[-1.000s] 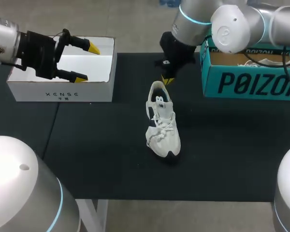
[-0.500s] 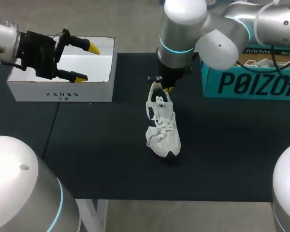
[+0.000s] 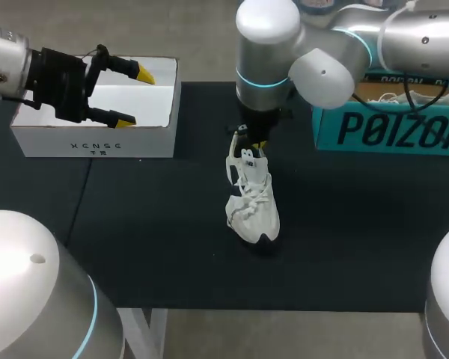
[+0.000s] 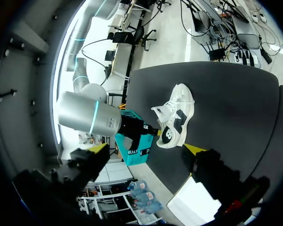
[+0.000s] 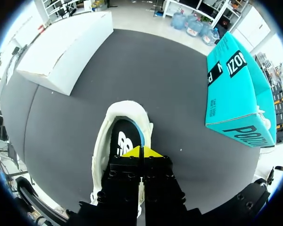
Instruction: Take the shoe out of the shoebox, open the shoe tongue, remove and reinsert the insole, then place the shoe into the shoebox
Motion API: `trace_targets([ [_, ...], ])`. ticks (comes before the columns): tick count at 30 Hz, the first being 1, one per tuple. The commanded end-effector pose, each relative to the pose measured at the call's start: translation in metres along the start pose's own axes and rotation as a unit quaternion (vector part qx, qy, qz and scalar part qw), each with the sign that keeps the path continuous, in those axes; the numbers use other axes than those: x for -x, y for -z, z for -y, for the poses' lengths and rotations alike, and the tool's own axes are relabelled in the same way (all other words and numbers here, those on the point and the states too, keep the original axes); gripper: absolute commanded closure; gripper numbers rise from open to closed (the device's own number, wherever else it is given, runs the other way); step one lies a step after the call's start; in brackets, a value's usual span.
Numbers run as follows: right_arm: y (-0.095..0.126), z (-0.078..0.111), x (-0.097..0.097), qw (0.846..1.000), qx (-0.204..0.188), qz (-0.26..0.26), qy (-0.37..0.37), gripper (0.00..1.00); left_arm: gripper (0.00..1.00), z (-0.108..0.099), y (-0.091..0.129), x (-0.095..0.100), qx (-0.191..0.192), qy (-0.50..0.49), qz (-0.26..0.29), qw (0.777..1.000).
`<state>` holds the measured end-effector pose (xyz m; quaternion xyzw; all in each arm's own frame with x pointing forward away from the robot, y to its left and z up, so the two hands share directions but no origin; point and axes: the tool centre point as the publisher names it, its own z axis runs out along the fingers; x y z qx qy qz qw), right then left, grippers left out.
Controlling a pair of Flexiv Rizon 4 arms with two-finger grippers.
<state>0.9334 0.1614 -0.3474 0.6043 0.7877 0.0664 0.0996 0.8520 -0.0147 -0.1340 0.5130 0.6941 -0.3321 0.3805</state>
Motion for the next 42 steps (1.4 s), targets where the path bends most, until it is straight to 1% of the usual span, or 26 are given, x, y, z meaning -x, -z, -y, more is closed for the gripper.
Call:
trace_targets([
  [1,-0.009,-0.004,-0.004,1.0,-0.007,0.005,0.004,1.0,0.0,-0.001,-0.001,0.0,-0.001,0.0,0.0,1.0],
  [12,-0.013,-0.003,0.001,1.0,-0.015,0.019,0.006,1.0,0.0,-0.001,-0.001,0.0,-0.001,0.0,0.0,1.0],
  [16,-0.015,-0.001,0.002,1.0,-0.017,0.016,0.001,1.0,0.0,-0.001,-0.001,0.0,-0.001,0.0,0.0,1.0],
  [22,-0.009,-0.001,0.002,1.0,-0.015,0.019,0.004,1.0,0.0,-0.001,-0.001,0.0,-0.001,0.0,0.0,1.0],
  [37,-0.019,0.006,0.004,0.999,-0.028,0.022,-0.012,1.0,0.0,-0.001,-0.001,0.0,-0.001,0.0,0.0,1.0],
  [42,-0.025,0.01,0.0,0.999,-0.037,0.023,-0.008,1.0,0.0,-0.001,-0.001,0.0,-0.001,0.0,0.0,1.0],
])
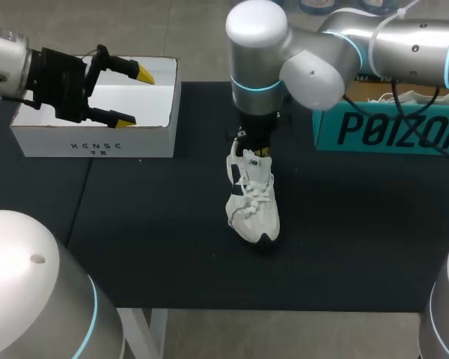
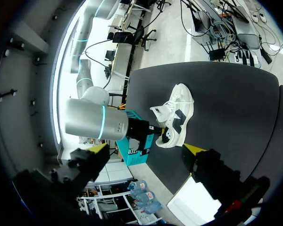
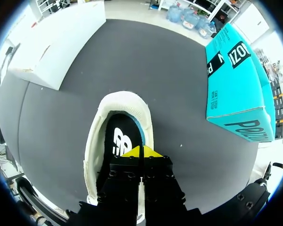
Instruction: Take the shoe out of the shoebox, open the shoe tongue, remove and reinsert the insole, then place the shoe into the shoebox
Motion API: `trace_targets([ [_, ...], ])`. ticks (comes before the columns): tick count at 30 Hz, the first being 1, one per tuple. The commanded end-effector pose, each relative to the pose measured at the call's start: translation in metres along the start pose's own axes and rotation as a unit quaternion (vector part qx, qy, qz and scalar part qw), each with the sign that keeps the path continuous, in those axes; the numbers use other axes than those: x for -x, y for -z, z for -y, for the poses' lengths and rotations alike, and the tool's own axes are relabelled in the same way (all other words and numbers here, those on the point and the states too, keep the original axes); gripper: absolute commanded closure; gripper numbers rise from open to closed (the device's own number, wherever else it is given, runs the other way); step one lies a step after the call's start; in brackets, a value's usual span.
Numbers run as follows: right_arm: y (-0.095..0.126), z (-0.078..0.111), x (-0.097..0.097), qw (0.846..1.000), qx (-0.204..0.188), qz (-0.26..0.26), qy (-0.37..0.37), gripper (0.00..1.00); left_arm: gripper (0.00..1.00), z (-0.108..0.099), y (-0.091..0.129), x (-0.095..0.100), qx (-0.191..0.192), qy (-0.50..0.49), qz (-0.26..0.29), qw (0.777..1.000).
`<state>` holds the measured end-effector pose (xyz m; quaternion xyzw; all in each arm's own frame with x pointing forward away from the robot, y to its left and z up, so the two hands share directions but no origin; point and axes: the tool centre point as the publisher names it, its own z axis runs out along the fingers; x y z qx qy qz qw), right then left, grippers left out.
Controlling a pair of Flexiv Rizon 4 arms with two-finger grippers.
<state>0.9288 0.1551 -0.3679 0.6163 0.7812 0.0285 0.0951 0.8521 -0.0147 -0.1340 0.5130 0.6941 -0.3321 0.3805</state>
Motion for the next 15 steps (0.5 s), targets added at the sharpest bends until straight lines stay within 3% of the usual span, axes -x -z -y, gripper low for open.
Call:
trace_targets([
  [1,-0.007,-0.001,-0.005,1.0,-0.004,0.003,0.003,1.0,0.0,-0.001,-0.001,0.0,-0.001,0.0,0.0,1.0],
  [15,-0.028,0.002,-0.019,0.999,-0.039,0.008,0.024,1.0,0.0,-0.001,-0.001,0.0,-0.001,0.0,0.0,1.0],
])
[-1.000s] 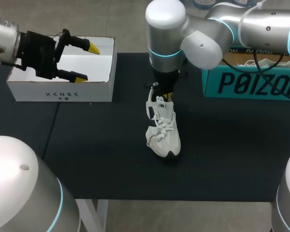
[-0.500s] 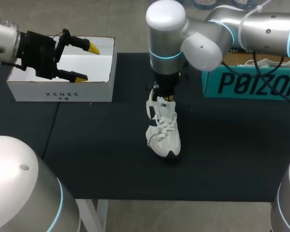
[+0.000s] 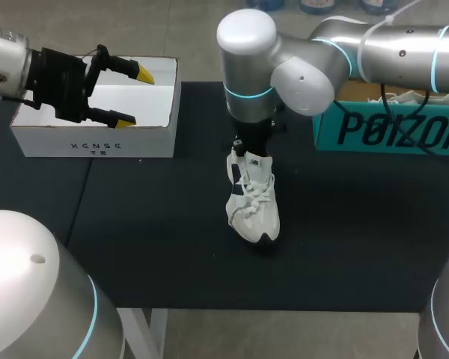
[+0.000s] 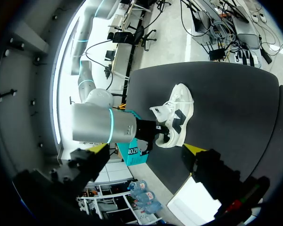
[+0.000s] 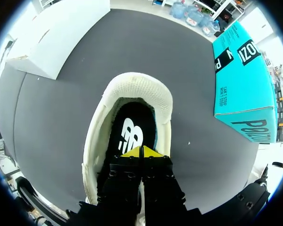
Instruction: Take the shoe out of the shoebox, open the shoe tongue, remove and reinsert the insole, then place the shoe into the shoebox
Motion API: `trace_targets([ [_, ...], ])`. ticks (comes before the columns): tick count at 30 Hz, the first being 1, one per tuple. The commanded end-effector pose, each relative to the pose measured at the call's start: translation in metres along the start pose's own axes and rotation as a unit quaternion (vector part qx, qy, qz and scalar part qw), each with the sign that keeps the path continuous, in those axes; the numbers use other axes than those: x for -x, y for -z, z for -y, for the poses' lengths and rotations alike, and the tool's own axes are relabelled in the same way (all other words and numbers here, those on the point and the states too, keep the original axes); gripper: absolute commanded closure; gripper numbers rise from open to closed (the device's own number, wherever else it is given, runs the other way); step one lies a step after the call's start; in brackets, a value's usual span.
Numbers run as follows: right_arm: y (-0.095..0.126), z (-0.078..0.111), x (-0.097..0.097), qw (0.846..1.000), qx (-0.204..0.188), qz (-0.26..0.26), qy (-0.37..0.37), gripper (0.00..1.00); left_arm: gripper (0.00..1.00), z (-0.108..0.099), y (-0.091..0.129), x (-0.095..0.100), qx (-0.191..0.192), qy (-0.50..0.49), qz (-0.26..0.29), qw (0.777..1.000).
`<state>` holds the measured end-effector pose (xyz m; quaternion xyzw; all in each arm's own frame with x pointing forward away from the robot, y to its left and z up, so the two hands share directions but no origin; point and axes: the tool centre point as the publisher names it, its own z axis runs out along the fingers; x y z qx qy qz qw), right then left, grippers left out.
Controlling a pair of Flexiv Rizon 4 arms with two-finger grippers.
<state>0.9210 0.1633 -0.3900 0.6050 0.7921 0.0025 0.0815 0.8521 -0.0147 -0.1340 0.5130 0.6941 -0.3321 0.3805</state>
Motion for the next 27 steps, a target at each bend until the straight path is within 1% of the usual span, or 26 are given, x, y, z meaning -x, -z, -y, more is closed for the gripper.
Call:
trace_targets([
  [1,-0.008,-0.007,-0.007,1.0,-0.011,0.002,0.006,1.0,0.0,-0.001,-0.001,0.0,-0.001,0.0,0.0,1.0],
  [3,-0.003,-0.008,-0.007,1.0,-0.008,-0.001,0.004,1.0,0.0,-0.001,-0.001,0.0,-0.001,0.0,0.0,1.0],
  [5,0.007,-0.01,-0.006,1.0,0.001,-0.003,0.003,1.0,0.0,-0.001,-0.001,0.0,-0.001,0.0,0.0,1.0],
  [6,0.016,-0.011,-0.006,1.0,0.009,-0.005,0.001,1.0,0.0,-0.001,-0.001,0.0,-0.001,0.0,0.0,1.0],
  [8,0.029,-0.014,-0.003,1.0,0.023,-0.003,-0.003,1.0,0.0,-0.001,-0.001,0.0,-0.001,0.0,0.0,1.0],
  [12,0.042,-0.021,0.006,0.999,0.037,0.003,-0.009,1.0,0.0,-0.001,-0.001,0.0,-0.001,0.0,0.0,1.0],
  [16,0.036,-0.03,0.017,0.999,0.035,0.01,-0.018,1.0,0.0,-0.001,-0.001,0.0,-0.001,0.0,0.0,1.0],
  [19,0.022,-0.034,0.02,0.999,0.026,0.009,-0.026,1.0,0.0,-0.001,-0.001,0.0,-0.001,0.0,0.0,1.0],
  [23,0.006,-0.034,0.016,1.0,0.012,0.003,-0.029,1.0,0.0,-0.001,-0.001,0.0,-0.001,0.0,0.0,1.0],
  [27,0.004,-0.032,0.011,1.0,0.008,-0.003,-0.029,1.0,0.0,-0.001,-0.001,0.0,-0.001,0.0,0.0,1.0],
])
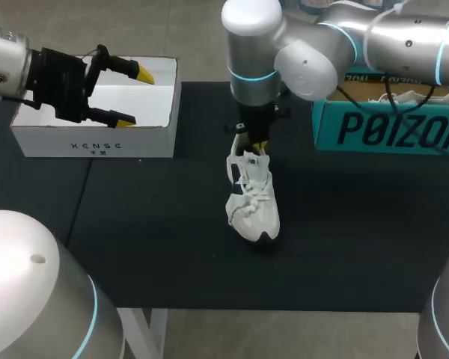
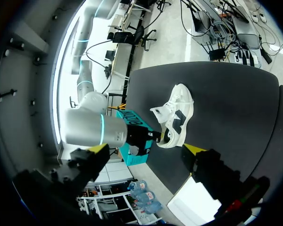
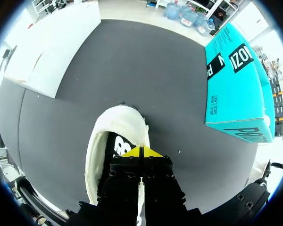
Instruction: Take the shoe out of the shoebox, open the shoe tongue, remove and reinsert the insole, then place the shoe into the shoebox
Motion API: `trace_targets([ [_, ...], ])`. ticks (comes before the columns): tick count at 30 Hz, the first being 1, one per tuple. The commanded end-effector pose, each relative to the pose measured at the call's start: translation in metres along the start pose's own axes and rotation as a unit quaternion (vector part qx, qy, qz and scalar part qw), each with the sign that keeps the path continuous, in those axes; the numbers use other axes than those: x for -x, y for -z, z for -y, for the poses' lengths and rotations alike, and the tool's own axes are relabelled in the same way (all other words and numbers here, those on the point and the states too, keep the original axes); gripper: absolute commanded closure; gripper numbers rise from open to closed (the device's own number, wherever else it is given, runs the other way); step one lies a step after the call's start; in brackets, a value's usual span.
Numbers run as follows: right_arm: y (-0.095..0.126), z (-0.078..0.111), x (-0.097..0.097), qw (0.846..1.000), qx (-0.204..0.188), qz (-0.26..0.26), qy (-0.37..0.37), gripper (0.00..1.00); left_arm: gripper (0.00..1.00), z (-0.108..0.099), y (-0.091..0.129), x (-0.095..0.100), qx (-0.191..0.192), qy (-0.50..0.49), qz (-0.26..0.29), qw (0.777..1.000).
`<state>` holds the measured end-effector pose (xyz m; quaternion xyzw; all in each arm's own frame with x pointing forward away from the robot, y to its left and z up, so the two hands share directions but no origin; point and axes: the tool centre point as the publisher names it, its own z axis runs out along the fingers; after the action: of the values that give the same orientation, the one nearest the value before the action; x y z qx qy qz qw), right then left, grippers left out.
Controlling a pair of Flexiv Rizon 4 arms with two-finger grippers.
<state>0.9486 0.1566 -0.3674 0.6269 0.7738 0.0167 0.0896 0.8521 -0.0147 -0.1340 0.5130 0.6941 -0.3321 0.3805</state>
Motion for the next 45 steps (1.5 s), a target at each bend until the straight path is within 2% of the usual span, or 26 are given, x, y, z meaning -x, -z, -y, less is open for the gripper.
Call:
trace_targets([
  [1,-0.014,-0.003,-0.007,1.0,-0.006,-0.003,0.0,1.0,0.0,-0.001,-0.001,0.0,-0.001,-0.001,0.0,1.0],
  [10,-0.007,-0.003,-0.006,1.0,0.0,0.0,-0.003,1.0,0.0,-0.001,-0.001,0.0,-0.001,-0.001,0.0,1.0],
  [17,0.022,-0.004,0.0,1.0,0.03,0.002,-0.008,1.0,0.0,-0.001,-0.001,0.0,-0.001,-0.001,0.0,1.0],
  [22,0.032,-0.006,-0.005,0.999,0.044,-0.003,0.0,1.0,0.0,-0.001,-0.001,0.0,-0.001,-0.001,0.0,1.0],
  [33,0.011,0.001,-0.021,1.0,0.018,-0.005,0.014,1.0,0.0,-0.001,-0.001,0.0,-0.001,-0.001,0.0,1.0],
  [45,-0.012,0.003,-0.012,1.0,-0.015,0.013,0.021,1.0,0.0,-0.001,-0.001,0.0,-0.001,-0.001,0.0,1.0],
])
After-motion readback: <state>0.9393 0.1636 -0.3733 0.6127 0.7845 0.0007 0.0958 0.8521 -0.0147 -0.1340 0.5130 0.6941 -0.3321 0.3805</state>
